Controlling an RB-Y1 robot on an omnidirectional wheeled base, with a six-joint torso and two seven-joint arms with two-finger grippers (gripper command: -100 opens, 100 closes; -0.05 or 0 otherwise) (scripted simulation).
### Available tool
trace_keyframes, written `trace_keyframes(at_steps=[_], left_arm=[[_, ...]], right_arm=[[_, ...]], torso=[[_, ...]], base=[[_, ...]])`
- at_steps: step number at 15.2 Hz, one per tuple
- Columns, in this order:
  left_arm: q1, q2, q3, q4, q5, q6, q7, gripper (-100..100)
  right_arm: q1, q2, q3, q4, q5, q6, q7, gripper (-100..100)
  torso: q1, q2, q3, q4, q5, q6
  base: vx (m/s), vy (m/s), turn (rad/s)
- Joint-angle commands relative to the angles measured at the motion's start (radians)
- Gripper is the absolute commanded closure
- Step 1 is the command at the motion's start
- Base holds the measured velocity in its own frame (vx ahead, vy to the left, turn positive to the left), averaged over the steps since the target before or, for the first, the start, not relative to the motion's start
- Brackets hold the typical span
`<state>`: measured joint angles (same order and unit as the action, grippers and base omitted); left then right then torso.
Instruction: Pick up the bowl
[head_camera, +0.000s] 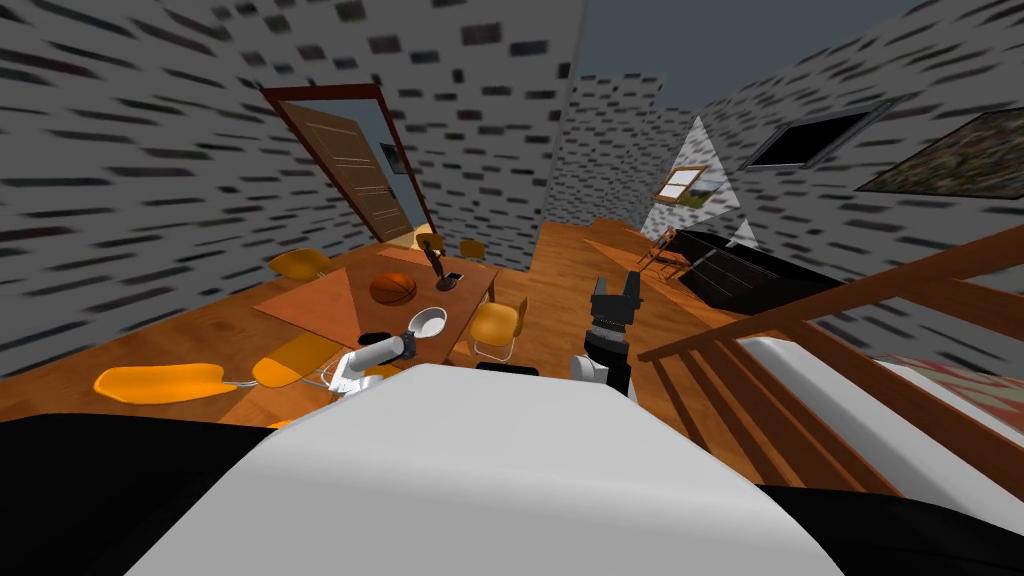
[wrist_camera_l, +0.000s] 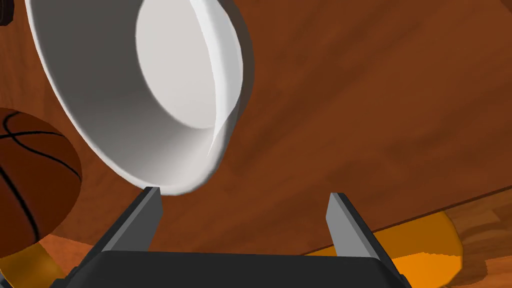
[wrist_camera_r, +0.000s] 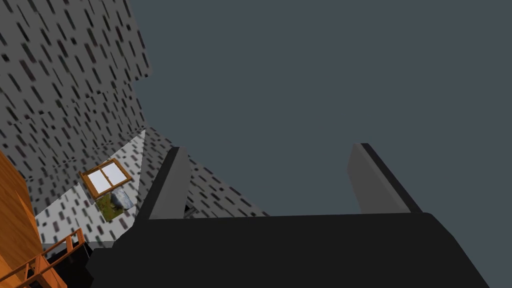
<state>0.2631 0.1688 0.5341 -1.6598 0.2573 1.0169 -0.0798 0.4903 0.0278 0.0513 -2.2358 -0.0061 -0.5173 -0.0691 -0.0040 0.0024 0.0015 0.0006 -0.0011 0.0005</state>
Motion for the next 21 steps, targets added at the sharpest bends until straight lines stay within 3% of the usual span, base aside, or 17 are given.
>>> trace_keyframes(at_steps=[1, 4, 5, 11, 12, 13, 17, 18, 21], left_arm=[[0.009, 0.017, -0.03, 0.021, -0.004, 0.001, -0.026, -100], [-0.01, 0.012, -0.058, 0.058, 0.001, 0.036, -0.049, -100], [0.0, 0.018, -0.047, 0.046, 0.004, 0.018, -0.042, -100], [-0.027, 0.027, -0.059, 0.148, -0.002, -0.059, -0.035, -100], [-0.024, 0.026, -0.057, 0.133, -0.001, -0.044, -0.037, -100], [-0.024, 0.026, -0.058, 0.135, -0.002, -0.048, -0.036, 100], [-0.027, 0.028, -0.058, 0.132, 0.0, -0.046, -0.037, 100], [-0.014, 0.023, -0.054, 0.098, 0.001, -0.018, -0.04, 100], [-0.003, 0.019, -0.05, 0.057, 0.004, 0.015, -0.045, 100]], right_arm=[[0.0, 0.0, 0.0, 0.0, 0.0, 0.0, 0.0, 0], [0.0, 0.0, 0.0, 0.0, 0.0, 0.0, 0.0, 0], [0.0, 0.0, 0.0, 0.0, 0.0, 0.0, 0.0, 0], [0.0, 0.0, 0.0, 0.0, 0.0, 0.0, 0.0, 0], [0.0, 0.0, 0.0, 0.0, 0.0, 0.0, 0.0, 0], [0.0, 0.0, 0.0, 0.0, 0.0, 0.0, 0.0, 0], [0.0, 0.0, 0.0, 0.0, 0.0, 0.0, 0.0, 0], [0.0, 0.0, 0.0, 0.0, 0.0, 0.0, 0.0, 0], [0.0, 0.0, 0.0, 0.0, 0.0, 0.0, 0.0, 0]], torso=[[0.0, 0.0, 0.0, 0.0, 0.0, 0.0], [0.009, -0.007, -0.004, -0.001, 0.002, 0.0], [0.01, -0.009, -0.005, -0.002, 0.002, 0.0], [0.004, -0.003, -0.002, -0.001, 0.001, -0.001], [0.004, -0.003, -0.002, -0.001, 0.001, -0.001], [0.004, -0.003, -0.002, -0.001, 0.001, -0.001], [0.004, -0.003, -0.003, -0.003, 0.005, -0.002], [0.004, -0.003, -0.003, -0.003, 0.005, -0.002], [0.003, -0.004, -0.003, -0.003, 0.004, -0.003]], base=[[0.023, 0.032, -0.193], [0.09, 0.092, -0.112], [-0.006, 0.03, -0.066], [-0.003, 0.012, -0.034], [-0.002, 0.006, -0.013], [0.0, 0.0, 0.0], [0.0, 0.003, -0.006], [0.001, -0.009, 0.049], [0.005, -0.019, 0.057]])
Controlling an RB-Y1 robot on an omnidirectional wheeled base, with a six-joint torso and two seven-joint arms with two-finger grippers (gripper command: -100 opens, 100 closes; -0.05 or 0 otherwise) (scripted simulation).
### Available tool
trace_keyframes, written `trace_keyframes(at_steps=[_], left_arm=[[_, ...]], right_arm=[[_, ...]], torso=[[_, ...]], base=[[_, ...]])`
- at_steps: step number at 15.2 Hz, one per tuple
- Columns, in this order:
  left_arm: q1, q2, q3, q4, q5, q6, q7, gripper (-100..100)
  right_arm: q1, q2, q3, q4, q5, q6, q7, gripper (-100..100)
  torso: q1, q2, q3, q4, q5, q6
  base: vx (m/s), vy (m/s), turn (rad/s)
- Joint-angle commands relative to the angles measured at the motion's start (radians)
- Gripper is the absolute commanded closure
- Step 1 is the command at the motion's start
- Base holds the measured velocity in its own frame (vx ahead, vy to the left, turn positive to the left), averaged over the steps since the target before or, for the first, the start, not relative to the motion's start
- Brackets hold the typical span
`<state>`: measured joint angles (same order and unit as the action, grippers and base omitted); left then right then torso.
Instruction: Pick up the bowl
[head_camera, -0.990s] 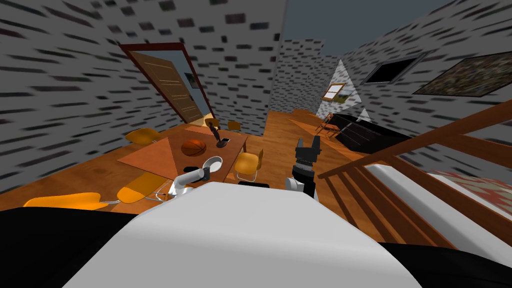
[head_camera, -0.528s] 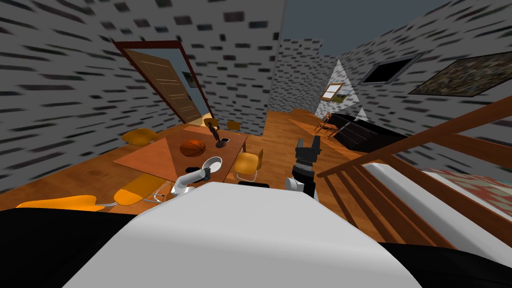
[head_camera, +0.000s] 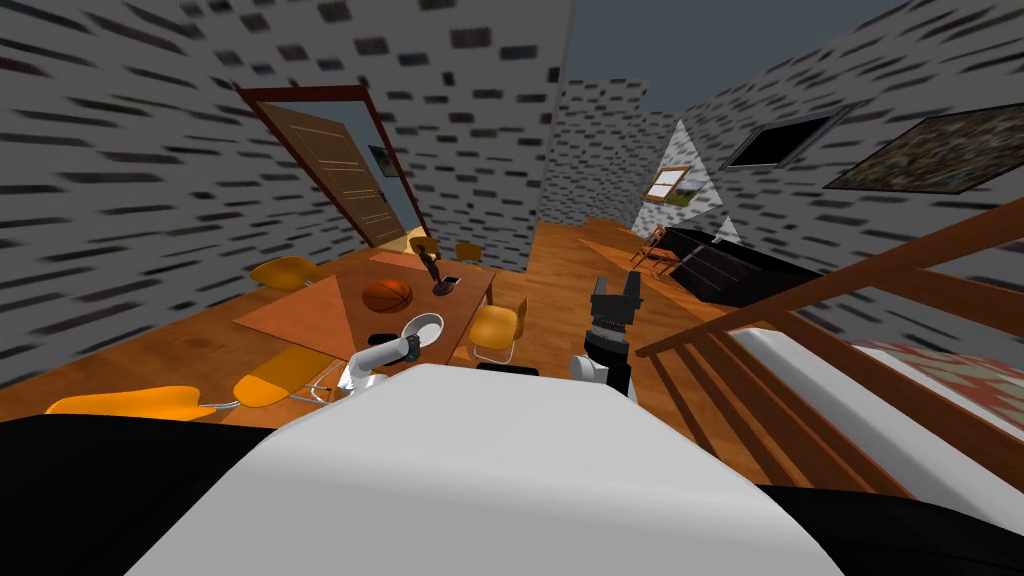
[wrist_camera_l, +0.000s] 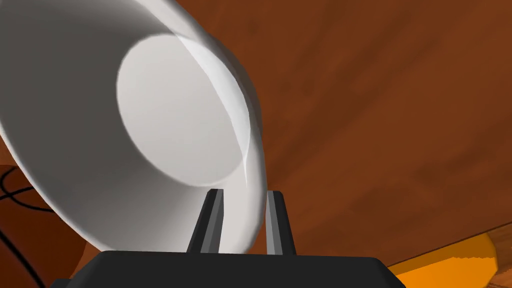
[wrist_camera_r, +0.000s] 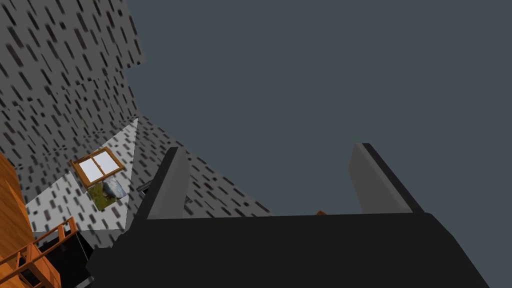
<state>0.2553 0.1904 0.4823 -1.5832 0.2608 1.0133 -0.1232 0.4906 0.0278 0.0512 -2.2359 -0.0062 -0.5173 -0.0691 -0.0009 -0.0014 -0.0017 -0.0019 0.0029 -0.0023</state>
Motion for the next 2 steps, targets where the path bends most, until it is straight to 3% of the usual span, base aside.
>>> trace_keyframes(at_steps=[1, 2], left_arm=[[0.007, -0.004, 0.003, -0.029, 0.001, 0.027, -0.002, 100], [0.004, -0.002, 0.001, -0.016, 0.001, 0.013, -0.001, 100]], right_arm=[[0.0, 0.0, 0.0, 0.0, 0.0, 0.0, 0.0, 0], [0.0, 0.0, 0.0, 0.0, 0.0, 0.0, 0.0, 0]], torso=[[0.0, 0.0, 0.0, 0.0, 0.0, 0.0], [0.0, 0.0, 0.0, 0.0, 0.0, 0.0]], base=[[0.004, -0.016, 0.027], [0.0, -0.007, 0.015]])
